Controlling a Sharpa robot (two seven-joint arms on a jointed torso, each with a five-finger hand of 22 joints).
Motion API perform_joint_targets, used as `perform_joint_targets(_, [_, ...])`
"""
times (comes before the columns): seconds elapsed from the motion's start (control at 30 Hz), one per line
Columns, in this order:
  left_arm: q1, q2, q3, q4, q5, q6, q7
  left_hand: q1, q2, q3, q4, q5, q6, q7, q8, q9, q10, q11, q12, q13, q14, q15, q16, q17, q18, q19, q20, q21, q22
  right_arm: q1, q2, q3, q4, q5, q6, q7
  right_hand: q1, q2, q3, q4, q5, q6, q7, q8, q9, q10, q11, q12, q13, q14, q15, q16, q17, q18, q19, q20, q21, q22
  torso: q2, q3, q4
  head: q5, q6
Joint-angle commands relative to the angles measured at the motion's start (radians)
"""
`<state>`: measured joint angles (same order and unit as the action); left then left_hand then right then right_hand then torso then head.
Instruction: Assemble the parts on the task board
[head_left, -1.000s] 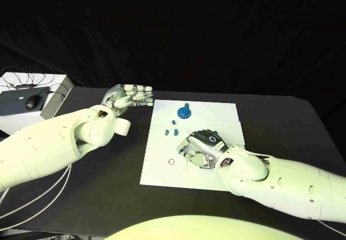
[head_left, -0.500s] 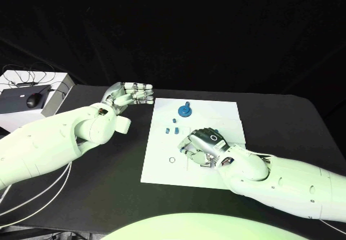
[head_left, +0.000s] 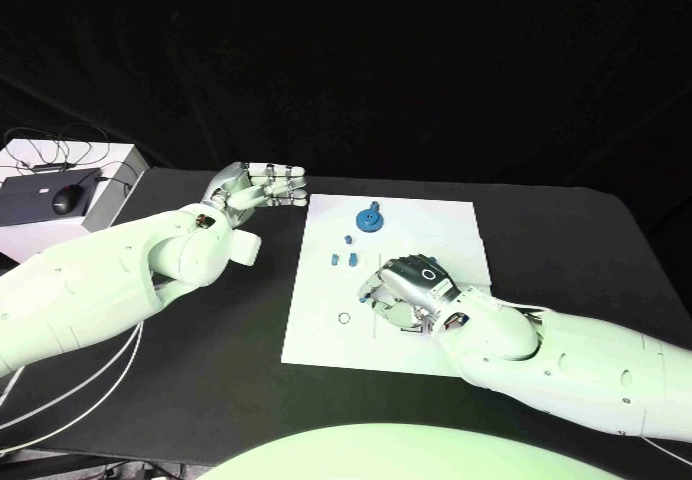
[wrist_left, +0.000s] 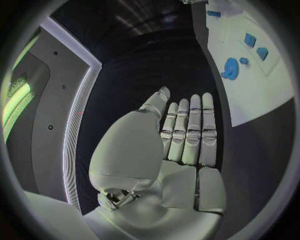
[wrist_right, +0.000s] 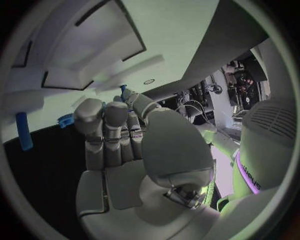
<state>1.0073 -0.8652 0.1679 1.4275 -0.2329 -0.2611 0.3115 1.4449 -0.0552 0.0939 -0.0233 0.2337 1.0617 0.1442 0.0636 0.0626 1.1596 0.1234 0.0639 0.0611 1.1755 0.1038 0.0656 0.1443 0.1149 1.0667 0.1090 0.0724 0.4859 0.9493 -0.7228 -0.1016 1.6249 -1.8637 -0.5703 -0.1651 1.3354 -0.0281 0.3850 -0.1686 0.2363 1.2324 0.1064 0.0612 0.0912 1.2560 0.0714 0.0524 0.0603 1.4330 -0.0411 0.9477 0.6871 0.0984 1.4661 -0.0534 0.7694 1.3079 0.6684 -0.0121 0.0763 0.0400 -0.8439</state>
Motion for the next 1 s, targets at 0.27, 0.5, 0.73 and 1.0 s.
perform_joint_targets(0.27, [0.000, 0.001, 0.001, 0.001, 0.002, 0.006, 0.010, 0.004, -0.002, -0.005, -0.001, -0.002, -0.001, 0.003, 0.000, 0.000, -0.008, -0.001, -0.001, -0.001, -0.007, -0.003, 0.005, 0.001, -0.018, 0.001, 0.003, 0.004, -0.001, 0.000, 0.004, 0.000, -0.007, -0.012, 0.036, 0.004, 0.001, 0.006, 0.001, -0.003, 0.003, 0.004, 0.001, 0.003, 0.000, 0.028, -0.024, 0.007, 0.001, -0.004, -0.003, 0.007, -0.001, 0.020, 0.036, -0.004, 0.003, 0.103, 0.000, -0.0014, 0.0016, -0.001, -0.003])
perform_joint_targets(0.5, [0.000, 0.000, 0.001, 0.002, 0.002, 0.006, 0.009, 0.004, -0.002, -0.005, -0.001, -0.002, -0.001, 0.003, 0.000, 0.000, -0.008, -0.001, -0.001, -0.001, -0.007, -0.003, 0.005, 0.001, -0.018, 0.001, 0.003, 0.004, -0.001, 0.000, 0.012, 0.000, -0.013, -0.021, 0.048, -0.013, -0.002, 0.005, -0.001, -0.001, 0.002, 0.003, 0.001, 0.003, 0.000, 0.025, -0.023, 0.007, 0.001, -0.005, -0.002, 0.006, -0.003, 0.021, 0.034, -0.003, -0.003, 0.101, 0.000, -0.0018, 0.0013, -0.002, -0.003])
perform_joint_targets(0.73, [0.000, -0.001, 0.001, 0.003, 0.002, 0.006, 0.009, 0.004, -0.002, -0.005, -0.001, -0.002, -0.001, 0.003, 0.000, 0.000, -0.008, -0.001, -0.001, -0.001, -0.007, -0.003, 0.005, 0.001, -0.018, 0.001, 0.003, 0.004, -0.001, 0.000, 0.021, 0.000, -0.016, -0.017, 0.054, -0.011, -0.013, -0.011, -0.023, 0.012, -0.004, -0.020, 0.008, 0.001, -0.009, -0.004, -0.014, 0.006, 0.000, -0.005, 0.004, 0.002, -0.008, 0.023, 0.032, 0.001, -0.019, 0.098, 0.000, -0.0013, 0.0013, -0.001, -0.004])
perform_joint_targets(1.0, [0.000, -0.002, 0.001, 0.003, 0.002, 0.007, 0.007, 0.004, -0.002, -0.005, -0.001, -0.002, -0.001, 0.003, 0.000, 0.000, -0.008, -0.001, -0.001, -0.001, -0.007, -0.003, 0.005, 0.001, -0.018, 0.001, 0.003, 0.004, -0.001, 0.000, 0.024, -0.002, -0.017, -0.004, 0.051, 0.002, -0.028, -0.055, -0.038, 0.050, -0.008, -0.056, 0.013, 0.001, -0.022, -0.045, -0.001, 0.007, 0.000, -0.006, 0.014, -0.001, -0.014, 0.033, 0.031, 0.012, -0.059, 0.090, 0.000, -0.0001, 0.0005, 0.001, -0.007])
